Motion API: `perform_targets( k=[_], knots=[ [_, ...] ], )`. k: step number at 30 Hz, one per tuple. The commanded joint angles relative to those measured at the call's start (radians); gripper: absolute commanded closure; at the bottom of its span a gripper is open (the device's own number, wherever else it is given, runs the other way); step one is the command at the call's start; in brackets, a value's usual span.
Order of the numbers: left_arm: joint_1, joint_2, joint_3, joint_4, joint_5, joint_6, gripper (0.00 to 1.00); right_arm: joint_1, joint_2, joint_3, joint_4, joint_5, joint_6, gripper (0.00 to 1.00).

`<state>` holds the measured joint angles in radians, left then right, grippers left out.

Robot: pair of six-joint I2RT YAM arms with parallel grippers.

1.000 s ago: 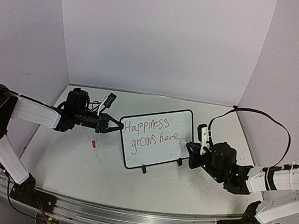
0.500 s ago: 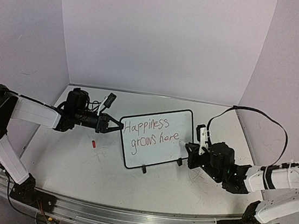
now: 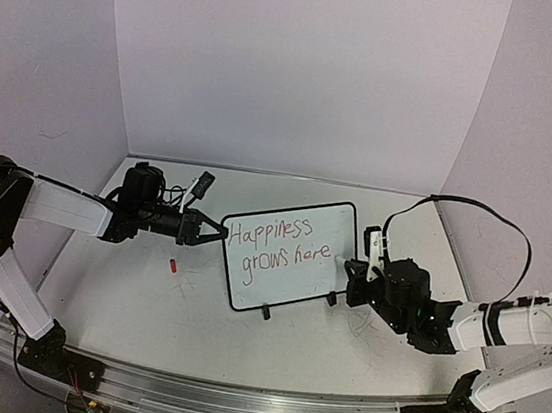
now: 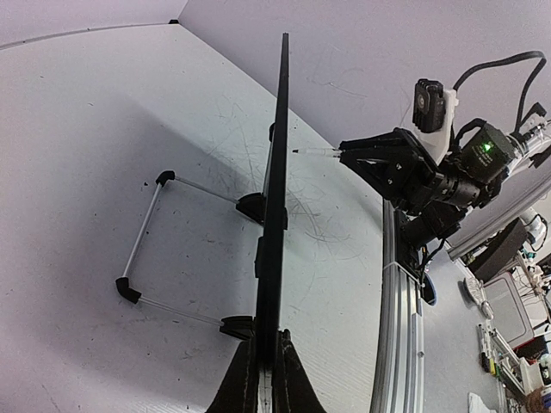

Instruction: Write a sentence on the whiteboard

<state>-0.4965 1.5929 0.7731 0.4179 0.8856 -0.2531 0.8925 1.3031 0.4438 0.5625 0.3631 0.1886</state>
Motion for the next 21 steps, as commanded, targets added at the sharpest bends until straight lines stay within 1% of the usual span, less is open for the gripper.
perform_targets(
  k=[1,16,21],
  knots=[
    [-0.007,0.002,0.024,-0.047,-0.010,0.037,1.00,-0.004,0.023,0.056,0.028,0.027,0.009,1.00],
    [-0.007,0.000,0.022,-0.047,-0.010,0.038,1.00,-0.015,0.084,0.078,0.030,0.052,0.022,1.00],
    [-0.007,0.002,0.022,-0.047,-0.013,0.039,1.00,-0.016,0.078,0.084,0.033,0.046,0.023,1.00]
  ],
)
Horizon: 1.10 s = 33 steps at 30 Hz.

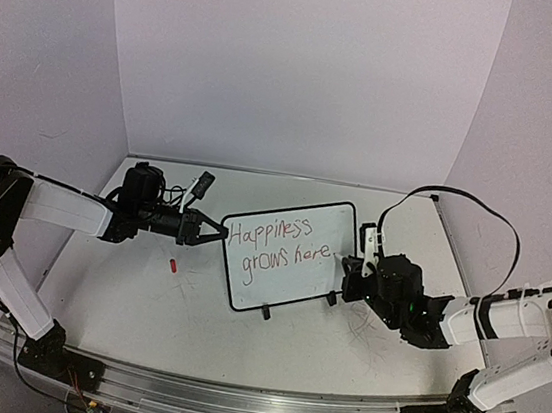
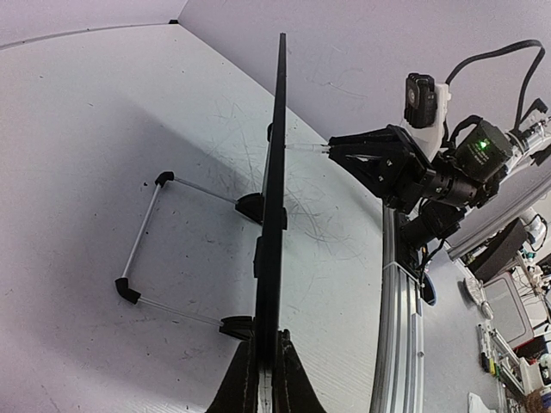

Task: Write a sentence on the whiteboard
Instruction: Write a sentence on the whiteboard, then place the whiteboard at the center of the board, then pick up the pen cap from the corner of the board.

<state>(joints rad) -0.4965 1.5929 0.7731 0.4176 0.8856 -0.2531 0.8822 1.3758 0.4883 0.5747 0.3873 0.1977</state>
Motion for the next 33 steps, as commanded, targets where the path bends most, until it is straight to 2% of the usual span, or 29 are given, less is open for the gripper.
perform_targets(
  k=[1,5,7,9,13,18,21,22,23,27,29,33],
  knots=[
    [-0.007,0.001,0.022,-0.047,-0.014,0.038,1.00,-0.006,-0.003,0.039,0.021,0.025,0.013,1.00],
    [-0.007,-0.016,0.020,-0.047,-0.030,0.034,0.99,-0.004,-0.182,0.018,-0.075,0.014,0.032,1.00],
    [-0.007,-0.026,0.019,-0.048,-0.048,0.032,0.95,-0.004,-0.299,-0.011,-0.125,-0.009,0.045,1.00],
    [-0.007,-0.037,0.018,-0.049,-0.062,0.025,0.88,-0.005,-0.392,-0.030,-0.172,-0.031,0.050,1.00],
    [-0.007,-0.098,0.005,-0.049,-0.111,0.000,0.70,-0.006,-0.472,-0.040,-0.240,-0.001,0.040,1.00],
    [-0.001,-0.306,-0.033,-0.107,-0.261,-0.036,0.53,-0.006,-0.470,0.002,-0.241,0.011,-0.029,1.00],
    [-0.001,-0.405,-0.004,-0.291,-0.396,-0.052,0.45,-0.006,-0.425,0.055,-0.237,-0.018,-0.078,1.00],
    [-0.001,-0.424,0.018,-0.375,-0.455,-0.063,0.37,-0.006,-0.407,0.077,-0.237,-0.029,-0.092,1.00],
    [-0.001,-0.442,0.040,-0.465,-0.554,-0.080,0.34,-0.006,-0.397,0.090,-0.237,-0.041,-0.102,1.00],
    [-0.001,-0.438,0.171,-0.885,-0.829,-0.208,0.30,-0.006,-0.357,0.142,-0.273,-0.095,-0.132,1.00],
    [-0.001,-0.410,0.232,-1.003,-0.870,-0.257,0.30,-0.006,-0.352,0.156,-0.291,-0.102,-0.135,1.00],
    [-0.002,-0.316,0.275,-1.125,-0.851,-0.328,0.29,-0.006,-0.342,0.191,-0.335,-0.113,-0.148,1.00]
  ],
)
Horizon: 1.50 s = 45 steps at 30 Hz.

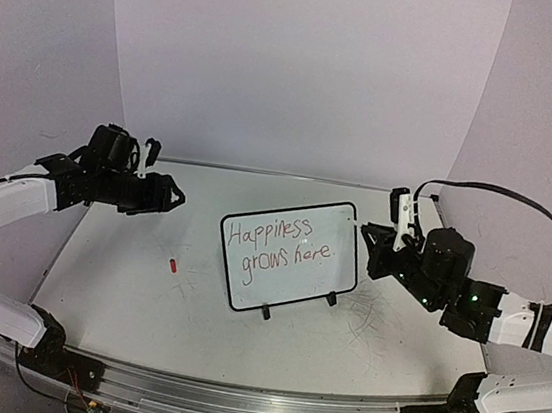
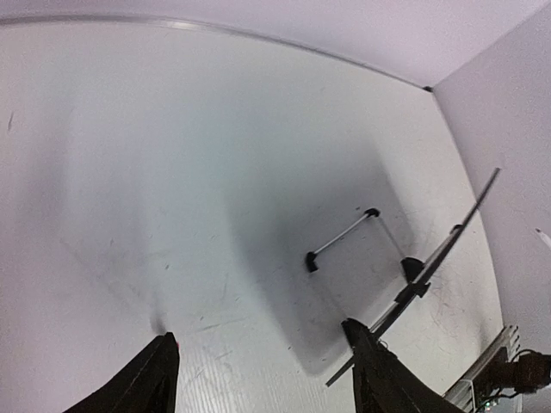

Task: Write a sentence on the whiteboard
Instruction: Pick up the pen cap from the corner of the board.

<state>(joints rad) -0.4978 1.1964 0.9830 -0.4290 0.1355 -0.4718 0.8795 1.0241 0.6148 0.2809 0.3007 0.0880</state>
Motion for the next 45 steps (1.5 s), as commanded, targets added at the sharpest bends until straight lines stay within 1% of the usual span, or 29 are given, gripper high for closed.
perform_targets(
  k=[1,6,11,14,16,17,20,22,26,31,36,37,40,43,45],
  knots=[
    [-0.002,0.111,0.070,-0.294,-0.102,-0.123,0.29,-0.003,0.011,0.074,-0.055,-0.026,-0.042,1.00],
    [-0.013,0.237,0.079,-0.301,-0.120,-0.146,0.29,-0.004,-0.022,0.077,-0.077,-0.042,-0.050,1.00],
    [-0.051,0.362,0.117,-0.296,-0.125,-0.135,0.28,-0.003,-0.074,0.053,-0.078,-0.050,-0.034,1.00],
    [-0.054,0.421,0.146,-0.293,-0.126,-0.118,0.28,-0.003,-0.091,0.041,-0.077,-0.063,-0.027,1.00],
    [-0.055,0.459,0.157,-0.291,-0.124,-0.110,0.30,-0.002,-0.092,0.040,-0.077,-0.071,-0.024,1.00],
    [-0.056,0.474,0.163,-0.290,-0.125,-0.106,0.32,-0.003,-0.093,0.039,-0.077,-0.075,-0.022,1.00],
    [-0.056,0.512,0.181,-0.288,-0.160,-0.094,0.44,-0.003,-0.097,0.040,-0.077,-0.082,-0.021,1.00],
    [-0.056,0.542,0.192,-0.288,-0.169,-0.086,0.49,-0.003,-0.100,0.043,-0.077,-0.087,-0.022,1.00],
    [-0.056,0.591,0.201,-0.283,-0.175,-0.075,0.54,-0.003,-0.111,0.047,-0.077,-0.095,-0.024,1.00],
    [-0.056,0.626,0.208,-0.268,-0.161,-0.060,0.66,-0.003,-0.120,0.048,-0.078,-0.095,-0.018,1.00],
    [-0.056,0.631,0.201,-0.255,-0.169,-0.050,0.86,-0.003,-0.106,0.053,-0.077,-0.097,-0.016,1.00],
    [-0.056,0.626,0.200,-0.249,-0.172,-0.048,0.88,-0.003,-0.101,0.055,-0.077,-0.098,-0.015,1.00],
    [-0.056,0.591,0.203,-0.241,-0.177,-0.039,0.99,-0.003,-0.086,0.067,-0.077,-0.107,-0.014,1.00],
    [-0.056,0.490,0.213,-0.243,-0.161,-0.023,1.00,-0.003,-0.066,0.083,-0.076,-0.120,-0.014,1.00],
    [-0.056,0.392,0.234,-0.243,-0.123,0.001,1.00,-0.003,-0.043,0.100,-0.073,-0.141,-0.013,1.00]
  ],
)
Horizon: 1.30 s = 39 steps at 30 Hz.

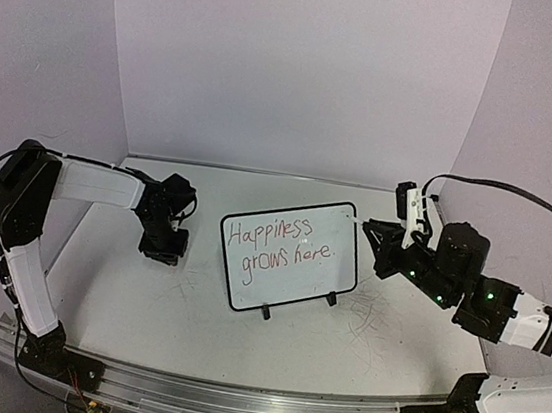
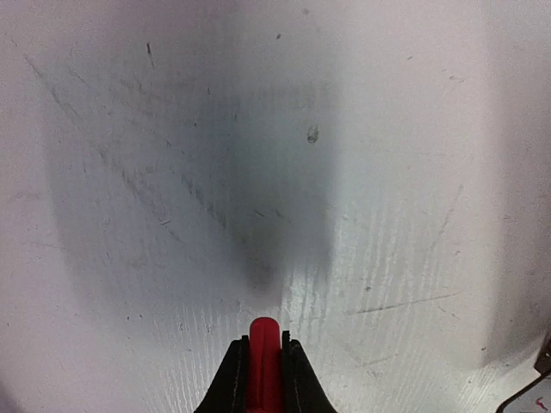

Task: Write a sentence on the whiteboard
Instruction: Pick up the pen cap from the corner of the board, then insert the whiteboard marker without the cap into the pen cap.

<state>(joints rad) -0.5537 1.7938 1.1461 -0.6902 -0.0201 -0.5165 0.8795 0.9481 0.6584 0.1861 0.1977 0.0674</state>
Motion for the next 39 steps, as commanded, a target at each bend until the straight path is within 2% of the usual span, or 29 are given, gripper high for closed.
perform_targets(
  k=[1,4,6,8,9,12,14,15,20,26,39],
  knots=[
    [0.000,-0.266,0.083,0.019,0.065,0.061,1.00,-0.004,0.044,0.068,0.027,-0.055,0.009,1.00],
    [0.000,-0.431,0.130,0.048,0.169,0.103,1.00,-0.004,0.085,0.102,0.055,-0.151,0.014,1.00],
    [-0.002,-0.509,0.145,0.123,0.303,0.122,1.00,-0.005,0.117,0.133,0.077,-0.258,0.021,1.00],
    [-0.016,-0.561,0.137,0.254,0.533,0.118,1.00,-0.006,0.150,0.167,0.102,-0.366,0.038,1.00],
    [-0.036,-0.576,0.128,0.343,0.594,0.108,1.00,-0.006,0.166,0.184,0.117,-0.427,0.048,1.00],
    [-0.133,-0.599,0.089,0.598,0.705,0.092,1.00,-0.006,0.188,0.213,0.198,-0.580,0.106,1.00],
    [-0.158,-0.591,0.048,0.793,0.793,0.046,1.00,-0.006,0.195,0.221,0.278,-0.651,0.161,1.00],
    [-0.163,-0.582,0.044,0.837,0.826,0.041,1.00,-0.006,0.204,0.235,0.304,-0.680,0.179,1.00],
    [-0.182,-0.511,0.070,0.858,0.907,0.068,1.00,-0.004,0.241,0.290,0.417,-0.715,0.247,1.00],
    [-0.186,-0.501,0.071,0.859,0.938,0.084,1.00,-0.005,0.272,0.310,0.495,-0.798,0.273,1.00],
    [-0.192,-0.536,0.042,0.862,0.930,0.089,1.00,-0.005,0.301,0.313,0.504,-0.762,0.282,1.00]
  ],
)
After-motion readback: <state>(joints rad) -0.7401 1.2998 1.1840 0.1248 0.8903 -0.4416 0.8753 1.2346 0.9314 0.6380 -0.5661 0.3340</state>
